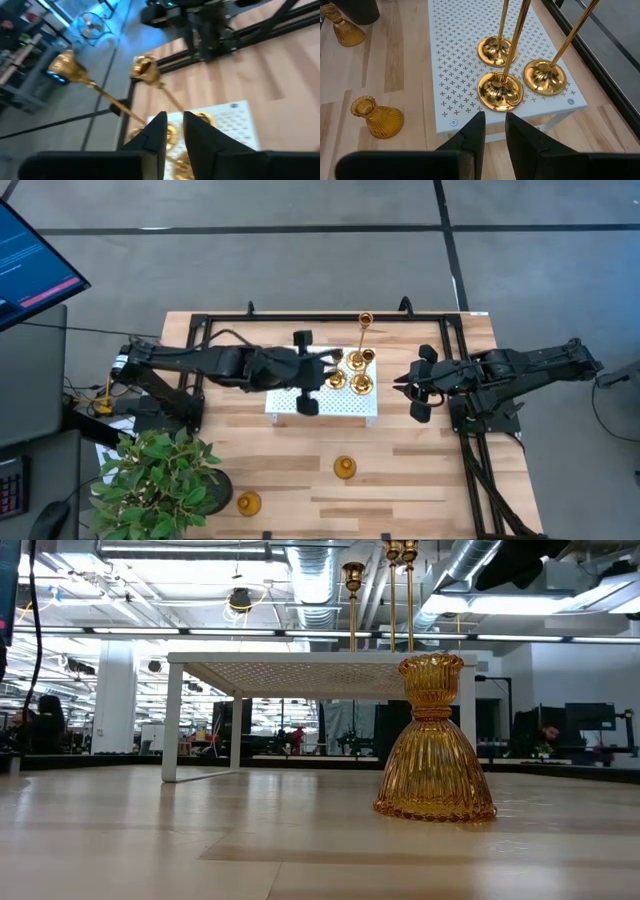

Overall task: Pick & Place candle stick holders
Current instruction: Put the golden candlestick holder on the shelf

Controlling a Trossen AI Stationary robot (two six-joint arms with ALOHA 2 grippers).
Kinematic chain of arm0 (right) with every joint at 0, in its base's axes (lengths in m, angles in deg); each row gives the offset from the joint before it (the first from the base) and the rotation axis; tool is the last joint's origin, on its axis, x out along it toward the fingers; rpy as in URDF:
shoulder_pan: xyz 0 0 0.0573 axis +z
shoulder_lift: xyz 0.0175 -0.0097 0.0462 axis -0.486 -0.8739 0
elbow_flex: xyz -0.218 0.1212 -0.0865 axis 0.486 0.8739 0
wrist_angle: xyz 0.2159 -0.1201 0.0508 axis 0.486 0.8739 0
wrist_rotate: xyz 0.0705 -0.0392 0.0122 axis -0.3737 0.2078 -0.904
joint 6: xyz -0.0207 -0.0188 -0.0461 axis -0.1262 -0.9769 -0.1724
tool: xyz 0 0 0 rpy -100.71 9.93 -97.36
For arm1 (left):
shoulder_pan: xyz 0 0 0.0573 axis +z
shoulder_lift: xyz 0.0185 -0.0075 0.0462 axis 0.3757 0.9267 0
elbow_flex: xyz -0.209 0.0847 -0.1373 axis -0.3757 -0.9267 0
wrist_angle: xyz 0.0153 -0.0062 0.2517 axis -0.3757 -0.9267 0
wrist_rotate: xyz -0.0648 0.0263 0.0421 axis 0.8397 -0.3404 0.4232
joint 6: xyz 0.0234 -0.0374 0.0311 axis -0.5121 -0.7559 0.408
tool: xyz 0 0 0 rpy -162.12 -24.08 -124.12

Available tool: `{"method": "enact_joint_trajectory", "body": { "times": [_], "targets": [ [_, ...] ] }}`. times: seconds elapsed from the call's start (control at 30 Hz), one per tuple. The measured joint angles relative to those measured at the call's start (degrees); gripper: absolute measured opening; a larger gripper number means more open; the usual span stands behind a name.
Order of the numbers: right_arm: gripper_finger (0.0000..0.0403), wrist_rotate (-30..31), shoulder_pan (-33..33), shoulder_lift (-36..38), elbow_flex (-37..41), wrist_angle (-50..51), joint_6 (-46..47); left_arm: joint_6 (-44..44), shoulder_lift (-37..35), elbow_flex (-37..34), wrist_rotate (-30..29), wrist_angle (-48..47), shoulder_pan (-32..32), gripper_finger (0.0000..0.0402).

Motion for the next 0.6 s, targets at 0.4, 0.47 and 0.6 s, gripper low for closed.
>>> {"method": "enact_joint_trajectory", "body": {
  "times": [0.4, 0.47, 0.6],
  "targets": [
    [0.0066, 0.0, 0.0, 0.0, 0.0, 0.1, 0.1, -8.6, 0.6, -4.3, 3.1, -6.3, -3.6, 0.0005],
    [0.0066, 0.0, 0.0, 0.0, 0.0, 0.1, 0.1, -10.1, 0.6, -7.1, 2.8, -5.6, -3.6, 0.0003],
    [0.0066, 0.0, 0.0, 0.0, 0.0, 0.1, 0.0, -10.7, 0.5, -14.4, -1.7, 3.5, -3.0, 0.0003]
  ]
}}
